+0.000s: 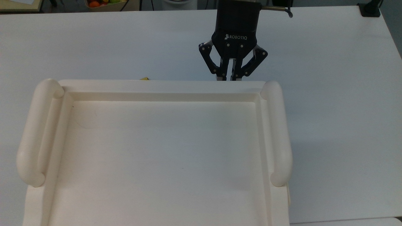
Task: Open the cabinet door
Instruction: 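Close the gripper on the door's edge near the orange handle, then pull the door edge outward, swinging the door open on its hinge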
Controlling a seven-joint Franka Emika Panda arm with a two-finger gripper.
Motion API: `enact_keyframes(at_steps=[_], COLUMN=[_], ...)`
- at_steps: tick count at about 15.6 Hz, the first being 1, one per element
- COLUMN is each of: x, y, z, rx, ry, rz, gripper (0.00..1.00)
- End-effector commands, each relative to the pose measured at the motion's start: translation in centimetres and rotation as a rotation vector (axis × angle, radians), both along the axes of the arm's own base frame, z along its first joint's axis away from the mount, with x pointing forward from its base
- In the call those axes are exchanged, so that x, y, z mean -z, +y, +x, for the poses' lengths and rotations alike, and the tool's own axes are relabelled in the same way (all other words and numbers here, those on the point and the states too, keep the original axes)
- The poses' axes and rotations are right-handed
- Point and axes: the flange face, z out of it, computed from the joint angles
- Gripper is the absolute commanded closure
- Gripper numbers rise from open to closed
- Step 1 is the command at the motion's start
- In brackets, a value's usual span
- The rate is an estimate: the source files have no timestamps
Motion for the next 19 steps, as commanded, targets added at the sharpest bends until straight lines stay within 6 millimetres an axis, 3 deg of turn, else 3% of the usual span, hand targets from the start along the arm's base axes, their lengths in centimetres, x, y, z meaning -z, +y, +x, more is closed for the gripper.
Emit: enact_keyframes(at_steps=[1,5,6,9,11,14,17,19], x=[0.4,-0.1,-0.6,-1.6,-3.5,-6.5,-8.7,-9.9], y=[-0.8,0.0,0.2,-0.3,-1.0,-2.1,-2.4,-2.5], z=[-2.0,-4.1,-4.9,-6.3,-7.2,-8.2,-7.9,-7.2], rx=[0.024,0.045,0.046,0.025,0.004,0.005,0.002,-0.02], ry=[0.074,0.202,0.246,0.313,0.328,0.329,0.264,0.176], rz=[-0.034,-0.049,-0.031,-0.039,0.0,0.018,0.03,0.045], gripper=[0.77,0.56,0.31,0.3,0.29,0.13,0.0,0.0])
